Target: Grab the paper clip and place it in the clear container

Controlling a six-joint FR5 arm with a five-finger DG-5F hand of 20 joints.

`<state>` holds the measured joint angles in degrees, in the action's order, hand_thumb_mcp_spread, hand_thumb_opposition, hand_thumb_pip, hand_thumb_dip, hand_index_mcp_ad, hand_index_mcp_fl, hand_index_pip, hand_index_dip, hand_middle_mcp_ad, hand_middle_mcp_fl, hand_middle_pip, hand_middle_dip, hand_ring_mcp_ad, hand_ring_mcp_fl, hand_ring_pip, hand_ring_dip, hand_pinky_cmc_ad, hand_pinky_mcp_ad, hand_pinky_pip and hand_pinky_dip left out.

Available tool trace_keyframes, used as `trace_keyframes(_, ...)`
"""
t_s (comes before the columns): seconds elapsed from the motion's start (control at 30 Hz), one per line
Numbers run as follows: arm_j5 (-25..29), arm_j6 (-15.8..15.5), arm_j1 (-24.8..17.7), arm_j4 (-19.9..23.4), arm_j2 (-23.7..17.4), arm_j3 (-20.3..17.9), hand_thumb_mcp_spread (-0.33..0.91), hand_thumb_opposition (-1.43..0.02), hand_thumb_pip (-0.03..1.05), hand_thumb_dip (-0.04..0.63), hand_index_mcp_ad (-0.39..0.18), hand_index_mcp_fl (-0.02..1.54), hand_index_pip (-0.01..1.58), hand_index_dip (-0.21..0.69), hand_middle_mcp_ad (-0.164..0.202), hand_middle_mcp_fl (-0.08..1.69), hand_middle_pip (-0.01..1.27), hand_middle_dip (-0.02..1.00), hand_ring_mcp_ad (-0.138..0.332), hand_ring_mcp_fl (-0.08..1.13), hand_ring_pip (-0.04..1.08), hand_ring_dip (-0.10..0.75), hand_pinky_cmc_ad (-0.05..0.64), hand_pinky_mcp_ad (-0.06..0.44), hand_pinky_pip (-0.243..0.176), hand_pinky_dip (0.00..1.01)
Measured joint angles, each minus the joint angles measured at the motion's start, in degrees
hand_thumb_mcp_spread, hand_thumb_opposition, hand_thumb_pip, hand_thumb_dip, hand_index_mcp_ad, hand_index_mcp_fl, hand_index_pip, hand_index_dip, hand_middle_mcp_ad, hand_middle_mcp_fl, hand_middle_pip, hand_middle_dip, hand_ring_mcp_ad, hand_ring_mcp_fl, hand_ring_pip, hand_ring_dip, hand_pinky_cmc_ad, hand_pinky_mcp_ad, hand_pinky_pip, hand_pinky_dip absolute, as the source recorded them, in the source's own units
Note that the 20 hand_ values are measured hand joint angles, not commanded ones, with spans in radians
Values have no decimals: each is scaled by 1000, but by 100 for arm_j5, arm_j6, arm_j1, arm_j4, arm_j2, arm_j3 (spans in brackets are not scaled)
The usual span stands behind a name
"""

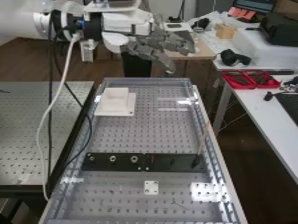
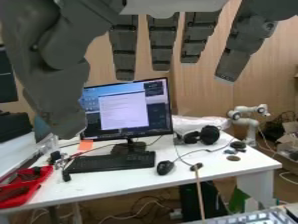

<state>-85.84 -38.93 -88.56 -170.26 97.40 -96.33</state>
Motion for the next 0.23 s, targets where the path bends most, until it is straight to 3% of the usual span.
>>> trace_keyframes(0.23,-16,19,26,-48,-13,30,304,-747,611,267,-108,286,101,159,66,70,127,202,98,0,113,103,379,279,-96,592)
